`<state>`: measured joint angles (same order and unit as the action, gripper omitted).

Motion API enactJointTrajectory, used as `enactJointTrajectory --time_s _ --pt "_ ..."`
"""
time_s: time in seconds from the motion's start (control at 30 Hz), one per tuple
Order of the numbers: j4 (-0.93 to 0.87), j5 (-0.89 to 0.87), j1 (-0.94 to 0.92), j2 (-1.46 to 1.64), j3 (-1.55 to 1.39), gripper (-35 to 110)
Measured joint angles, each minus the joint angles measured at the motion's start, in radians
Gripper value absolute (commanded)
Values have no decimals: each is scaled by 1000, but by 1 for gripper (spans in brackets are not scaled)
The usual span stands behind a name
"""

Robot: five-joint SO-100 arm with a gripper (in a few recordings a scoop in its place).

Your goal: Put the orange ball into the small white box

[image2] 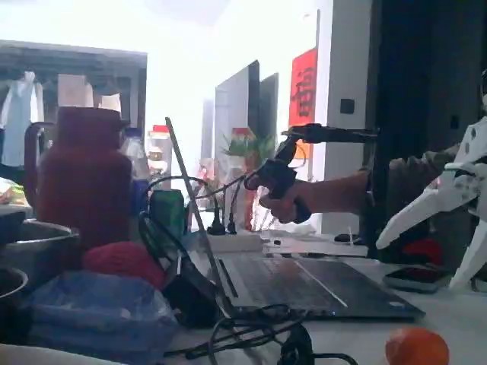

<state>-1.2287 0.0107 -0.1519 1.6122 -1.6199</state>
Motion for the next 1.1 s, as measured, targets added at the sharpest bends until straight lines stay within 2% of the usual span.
enactJointTrajectory --time_s 0.37,0.57,1.1 --pt "2 17 15 -14 -38 38" --pt "2 18 -2 -132 -37 38" --pt "103 20 5 -261 -43 38"
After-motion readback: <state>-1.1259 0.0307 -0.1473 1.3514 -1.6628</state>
